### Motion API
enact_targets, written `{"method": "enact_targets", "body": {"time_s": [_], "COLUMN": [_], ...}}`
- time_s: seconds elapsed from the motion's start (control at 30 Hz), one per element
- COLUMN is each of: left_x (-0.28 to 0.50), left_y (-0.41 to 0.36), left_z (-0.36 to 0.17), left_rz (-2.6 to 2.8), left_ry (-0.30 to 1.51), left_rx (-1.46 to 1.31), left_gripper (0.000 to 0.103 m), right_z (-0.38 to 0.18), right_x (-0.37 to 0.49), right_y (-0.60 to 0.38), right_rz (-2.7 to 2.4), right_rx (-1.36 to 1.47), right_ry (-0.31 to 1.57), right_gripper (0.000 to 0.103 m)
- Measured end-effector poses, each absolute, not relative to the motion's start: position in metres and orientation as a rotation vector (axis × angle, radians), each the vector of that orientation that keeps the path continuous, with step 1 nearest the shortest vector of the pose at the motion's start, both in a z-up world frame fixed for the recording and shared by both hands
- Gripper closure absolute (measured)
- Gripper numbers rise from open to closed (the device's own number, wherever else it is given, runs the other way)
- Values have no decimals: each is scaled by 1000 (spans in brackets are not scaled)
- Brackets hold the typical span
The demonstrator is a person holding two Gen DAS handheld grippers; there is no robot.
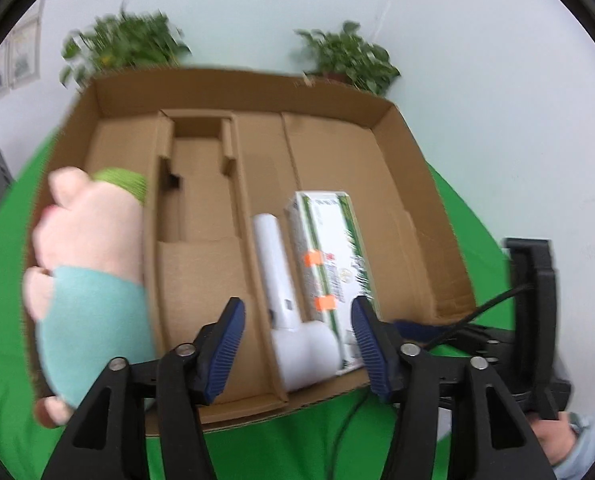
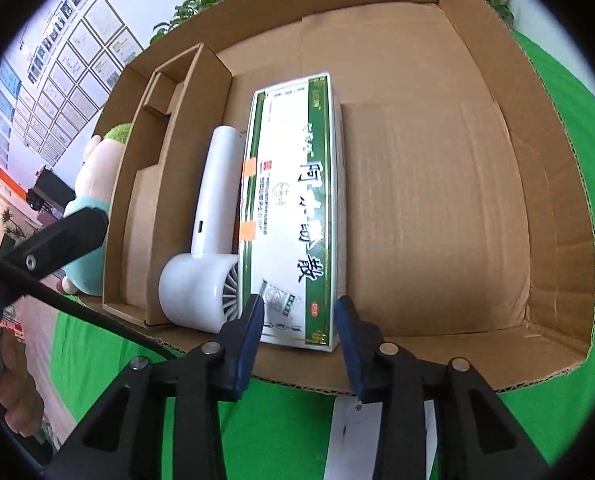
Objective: Organize objects
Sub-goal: 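Release the medicine box with both grippers and withdraw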
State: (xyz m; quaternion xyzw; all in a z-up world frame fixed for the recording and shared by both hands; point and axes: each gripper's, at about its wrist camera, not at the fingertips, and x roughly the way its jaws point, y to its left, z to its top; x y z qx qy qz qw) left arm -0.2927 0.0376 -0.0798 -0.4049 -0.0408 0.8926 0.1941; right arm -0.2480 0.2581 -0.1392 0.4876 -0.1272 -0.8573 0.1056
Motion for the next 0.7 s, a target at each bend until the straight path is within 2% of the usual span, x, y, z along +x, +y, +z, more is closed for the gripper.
{"method": "enact_targets", "body": {"time_s": [0.03,0.07,0.13,0.2,0.27,0.37,0.7], "left_x": [-284,-277,-261,-241,-222,-204,-169], "left_y": [36,35,36,38,39,45,53], "left_z": [-76,-74,-69,-67,-66,-70,-83], "left_rz": [2571,2609,2717,2827,2890,2961,3043], "left_ry": [-77,-57,-4,50,85,130,142], "left_rx": [-1085,-1050,-954,-872,-807,-780,-781], "left_gripper": [35,30,10,0,1,1,1], "right_z": [-136,-131,-118,-113,-109,-106,-103], "right_x": [-243,-236,-220,-206,-184,-164,-120], "right_y": [261,262,264,263,262,250,252], "right_rz": [-2567,-2630,-2748,-2788,-2833,-2929,-3022], "right_rx": [1417,1379,1262,1193,1103,986,771], "right_ry": [-359,-334,-248,-195,-143,-62,-91], "right_gripper": [35,18,16,8,0,0,0]}}
